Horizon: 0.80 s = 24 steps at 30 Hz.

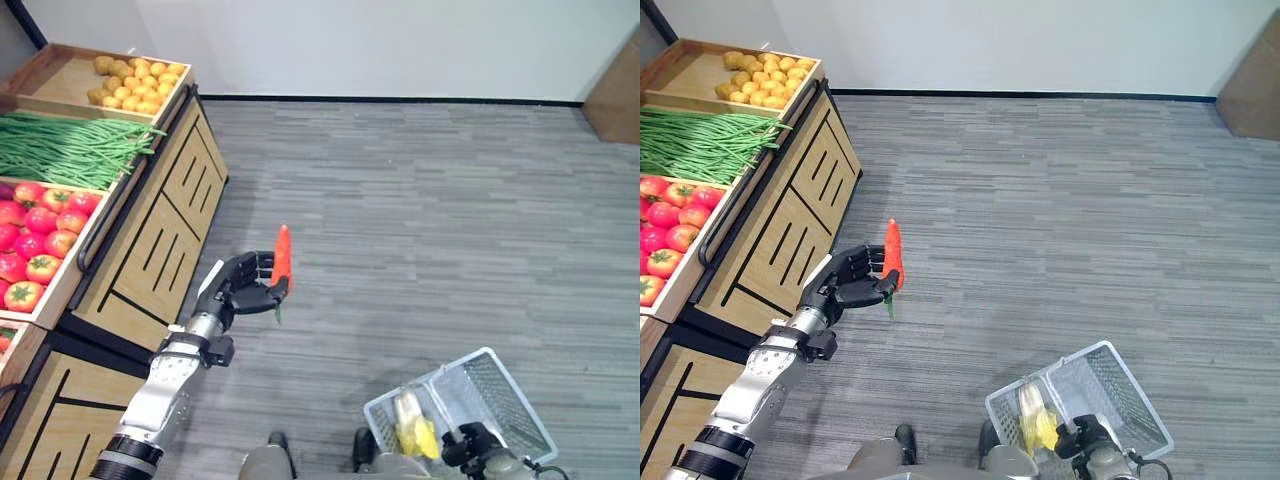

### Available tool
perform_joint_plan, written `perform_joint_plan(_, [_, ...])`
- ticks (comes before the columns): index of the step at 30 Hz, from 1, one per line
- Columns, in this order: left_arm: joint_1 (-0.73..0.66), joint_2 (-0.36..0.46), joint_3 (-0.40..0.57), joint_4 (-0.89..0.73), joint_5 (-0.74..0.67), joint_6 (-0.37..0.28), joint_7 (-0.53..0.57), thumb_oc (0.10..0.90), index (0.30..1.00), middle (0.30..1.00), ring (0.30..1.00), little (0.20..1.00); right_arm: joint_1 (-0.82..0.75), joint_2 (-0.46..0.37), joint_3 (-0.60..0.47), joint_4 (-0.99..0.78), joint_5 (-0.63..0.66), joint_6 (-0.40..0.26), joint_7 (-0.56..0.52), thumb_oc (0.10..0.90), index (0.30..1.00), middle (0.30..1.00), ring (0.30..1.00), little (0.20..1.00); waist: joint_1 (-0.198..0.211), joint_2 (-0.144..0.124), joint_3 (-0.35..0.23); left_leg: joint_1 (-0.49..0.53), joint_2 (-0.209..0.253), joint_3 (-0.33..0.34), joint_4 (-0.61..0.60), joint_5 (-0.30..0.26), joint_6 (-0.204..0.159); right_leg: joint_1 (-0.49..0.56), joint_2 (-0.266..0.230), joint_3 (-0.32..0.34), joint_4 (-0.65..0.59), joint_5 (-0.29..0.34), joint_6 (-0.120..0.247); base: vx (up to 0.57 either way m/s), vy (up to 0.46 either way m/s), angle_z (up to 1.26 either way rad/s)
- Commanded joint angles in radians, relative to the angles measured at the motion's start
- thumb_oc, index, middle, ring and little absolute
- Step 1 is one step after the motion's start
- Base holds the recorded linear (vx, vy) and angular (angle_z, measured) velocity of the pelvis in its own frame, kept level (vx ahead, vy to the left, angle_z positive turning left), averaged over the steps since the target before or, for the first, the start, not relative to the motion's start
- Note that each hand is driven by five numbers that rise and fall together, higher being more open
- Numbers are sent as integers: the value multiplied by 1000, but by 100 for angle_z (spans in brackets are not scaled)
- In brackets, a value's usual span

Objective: Get the vegetables into the basket

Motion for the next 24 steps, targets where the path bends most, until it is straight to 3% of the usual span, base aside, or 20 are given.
perform_joint_plan(1, [-51,26,47,-68,58,-63,2,400,300,300,300,300,-3,-16,-7,-26,45,0,-19,400,300,300,300,300,5,-12,-6,-8,-42,45,85,-100,30,-27,-81,33,104,-100,57,110,212,-41])
perform_joint_plan(7, [-60,50,-1,16,215,-31,-12,400,300,300,300,300,-62,-14,49,-221,36,8,-13,400,300,300,300,300,21,-18,-13,33,-64,68,66,-127,57,-36,-91,85,125,-93,84,56,159,-28])
perform_joint_plan(9, [-87,55,-34,29,292,-17,-27,400,300,300,300,300,-84,-1,38,-333,129,13,-7,400,300,300,300,300,21,-21,-22,45,-65,83,72,-139,63,-36,-91,104,125,-92,91,12,109,-31])
perform_joint_plan(12, [-99,54,-50,33,324,-13,-39,400,300,300,300,300,-90,4,37,-365,165,13,1,400,300,300,300,300,22,-22,-25,48,-65,87,70,-139,65,-37,-90,112,123,-89,91,-8,32,-18])
perform_joint_plan(14, [-133,60,-100,28,415,-7,-67,400,300,300,300,300,-100,8,36,-481,244,13,14,400,300,300,300,300,14,-22,-30,68,-67,96,48,-139,68,-40,-89,122,125,-86,97,-26,45,-4])
perform_joint_plan(19, [-200,74,-178,26,548,-12,-66,400,300,300,300,300,-108,0,49,-649,256,12,12,400,300,300,300,300,9,-19,-41,90,-76,113,-13,-121,69,-51,-88,133,115,-73,103,-39,33,-14])
perform_joint_plan(20, [-252,53,-242,58,608,-11,-57,400,300,300,300,300,-112,0,74,-745,263,6,16,400,300,300,300,300,-1,-15,-45,100,-85,118,-47,-109,70,-59,-90,132,106,-64,108,-50,46,-11])
perform_joint_plan(24, [-295,13,-300,124,653,-8,-66,400,300,300,300,300,-108,5,100,-819,269,-1,28,400,300,300,300,300,-11,-11,-49,107,-88,122,-60,-105,70,-59,-92,131,102,-59,109,-9,20,-2])
